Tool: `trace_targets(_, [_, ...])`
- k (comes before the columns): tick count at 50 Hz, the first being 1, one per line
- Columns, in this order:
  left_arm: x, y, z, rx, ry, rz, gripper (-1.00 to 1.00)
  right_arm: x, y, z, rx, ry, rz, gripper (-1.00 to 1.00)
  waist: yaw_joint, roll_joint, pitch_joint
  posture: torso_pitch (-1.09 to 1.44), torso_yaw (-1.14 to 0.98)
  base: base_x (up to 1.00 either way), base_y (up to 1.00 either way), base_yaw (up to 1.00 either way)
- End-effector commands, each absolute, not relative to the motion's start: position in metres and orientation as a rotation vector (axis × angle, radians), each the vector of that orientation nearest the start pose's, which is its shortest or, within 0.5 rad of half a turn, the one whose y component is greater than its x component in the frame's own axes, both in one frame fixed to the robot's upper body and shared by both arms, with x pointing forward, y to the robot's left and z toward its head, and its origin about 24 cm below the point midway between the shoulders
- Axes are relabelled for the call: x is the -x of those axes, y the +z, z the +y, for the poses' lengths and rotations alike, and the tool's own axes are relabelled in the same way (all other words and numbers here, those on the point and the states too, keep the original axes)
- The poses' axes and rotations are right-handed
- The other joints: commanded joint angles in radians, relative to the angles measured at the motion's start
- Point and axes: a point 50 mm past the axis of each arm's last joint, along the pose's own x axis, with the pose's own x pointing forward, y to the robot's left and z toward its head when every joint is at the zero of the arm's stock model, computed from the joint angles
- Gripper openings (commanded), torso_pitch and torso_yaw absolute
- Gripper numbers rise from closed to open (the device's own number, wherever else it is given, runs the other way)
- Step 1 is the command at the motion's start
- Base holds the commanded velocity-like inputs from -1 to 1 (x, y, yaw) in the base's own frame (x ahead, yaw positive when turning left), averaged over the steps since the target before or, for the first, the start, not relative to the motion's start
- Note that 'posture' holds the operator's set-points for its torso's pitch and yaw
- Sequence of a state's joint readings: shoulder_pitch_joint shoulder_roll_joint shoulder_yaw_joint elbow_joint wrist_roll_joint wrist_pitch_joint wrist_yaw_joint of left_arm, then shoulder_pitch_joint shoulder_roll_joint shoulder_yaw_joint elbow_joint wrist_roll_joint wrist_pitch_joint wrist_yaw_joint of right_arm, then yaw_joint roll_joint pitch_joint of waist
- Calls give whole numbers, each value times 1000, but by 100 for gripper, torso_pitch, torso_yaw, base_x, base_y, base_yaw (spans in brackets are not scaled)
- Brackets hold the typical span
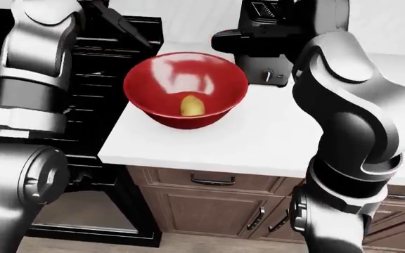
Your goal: Pick the potato from the pan and place it in the bowl.
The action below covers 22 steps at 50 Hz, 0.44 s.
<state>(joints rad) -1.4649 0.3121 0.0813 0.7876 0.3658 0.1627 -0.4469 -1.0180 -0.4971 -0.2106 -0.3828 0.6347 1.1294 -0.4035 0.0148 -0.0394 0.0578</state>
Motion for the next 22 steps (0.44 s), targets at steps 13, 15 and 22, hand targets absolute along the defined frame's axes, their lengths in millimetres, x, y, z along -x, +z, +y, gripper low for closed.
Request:
trace_targets(13, [-366, 403, 165, -428, -26, -588, 100, -300, 389, -162, 95, -55, -452, 100, -6, 18, -23, 0, 0, 0, 0, 0])
trace_targets(15, [-364, 404, 169, -408, -3, -598, 100, -302, 391, -161, 103, -52, -464, 100, -7, 21, -22, 0, 0, 0, 0, 0])
trace_targets(22, [-358, 400, 177, -345, 51, -622, 100, -306, 396, -159, 128, -49, -498, 100, -9, 29, -21, 0, 0, 0, 0, 0])
